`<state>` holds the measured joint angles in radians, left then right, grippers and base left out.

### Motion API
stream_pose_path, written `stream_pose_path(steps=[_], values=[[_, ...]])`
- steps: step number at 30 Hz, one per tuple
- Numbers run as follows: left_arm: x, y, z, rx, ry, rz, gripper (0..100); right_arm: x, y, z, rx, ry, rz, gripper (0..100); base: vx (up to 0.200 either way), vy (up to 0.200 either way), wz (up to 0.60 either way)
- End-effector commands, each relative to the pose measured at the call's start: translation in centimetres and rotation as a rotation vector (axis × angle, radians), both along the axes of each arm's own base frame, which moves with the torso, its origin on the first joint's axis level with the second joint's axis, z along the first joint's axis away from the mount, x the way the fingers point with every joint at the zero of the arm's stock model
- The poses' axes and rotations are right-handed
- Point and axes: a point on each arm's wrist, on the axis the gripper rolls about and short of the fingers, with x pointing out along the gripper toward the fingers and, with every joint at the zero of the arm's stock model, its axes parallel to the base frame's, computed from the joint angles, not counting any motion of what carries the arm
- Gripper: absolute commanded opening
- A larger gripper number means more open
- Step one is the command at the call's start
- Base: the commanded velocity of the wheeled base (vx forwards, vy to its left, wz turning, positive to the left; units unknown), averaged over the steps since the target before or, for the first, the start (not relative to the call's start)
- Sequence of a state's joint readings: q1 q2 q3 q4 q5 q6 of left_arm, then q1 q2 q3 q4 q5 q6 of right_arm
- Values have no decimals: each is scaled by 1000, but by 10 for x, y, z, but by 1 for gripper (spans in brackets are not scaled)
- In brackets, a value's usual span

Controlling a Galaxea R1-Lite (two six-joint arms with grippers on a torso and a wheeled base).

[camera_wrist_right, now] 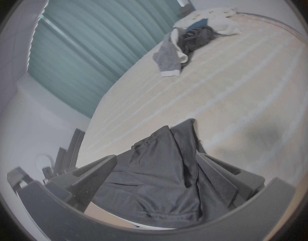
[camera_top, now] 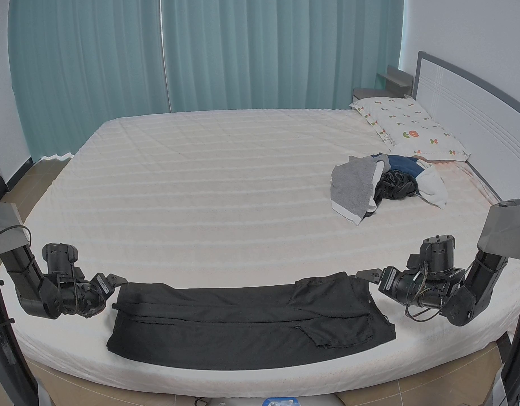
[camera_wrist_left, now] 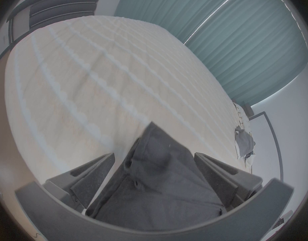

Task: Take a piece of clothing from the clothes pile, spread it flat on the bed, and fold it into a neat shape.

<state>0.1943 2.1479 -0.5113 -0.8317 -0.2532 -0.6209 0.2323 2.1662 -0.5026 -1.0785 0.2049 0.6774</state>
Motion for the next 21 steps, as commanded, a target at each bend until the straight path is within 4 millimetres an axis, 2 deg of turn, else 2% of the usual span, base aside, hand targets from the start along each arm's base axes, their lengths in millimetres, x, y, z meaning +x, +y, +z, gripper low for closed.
stream_pose_path(steps=[1, 4, 10, 16, 17, 21], values=[[-18, -15, -5, 16, 66, -9, 100, -10, -1, -2, 72, 69, -77, 100, 0, 0, 0], [-17, -20, -13, 29, 101, 7, 100, -9, 0, -11, 114, 114, -113, 100, 0, 0, 0], [-7, -31, -21, 2, 114, 38, 100, -9, 0, -13, 143, 130, -120, 100, 0, 0, 0], [2, -30, -25, 48, 103, 81, 100, -10, 2, -13, 143, 131, -116, 100, 0, 0, 0], [2, -30, -24, 54, 98, 87, 0, -10, 2, -13, 141, 132, -116, 100, 0, 0, 0], [4, -27, -25, 91, 83, 127, 0, -12, 8, -16, 126, 139, -112, 100, 0, 0, 0]])
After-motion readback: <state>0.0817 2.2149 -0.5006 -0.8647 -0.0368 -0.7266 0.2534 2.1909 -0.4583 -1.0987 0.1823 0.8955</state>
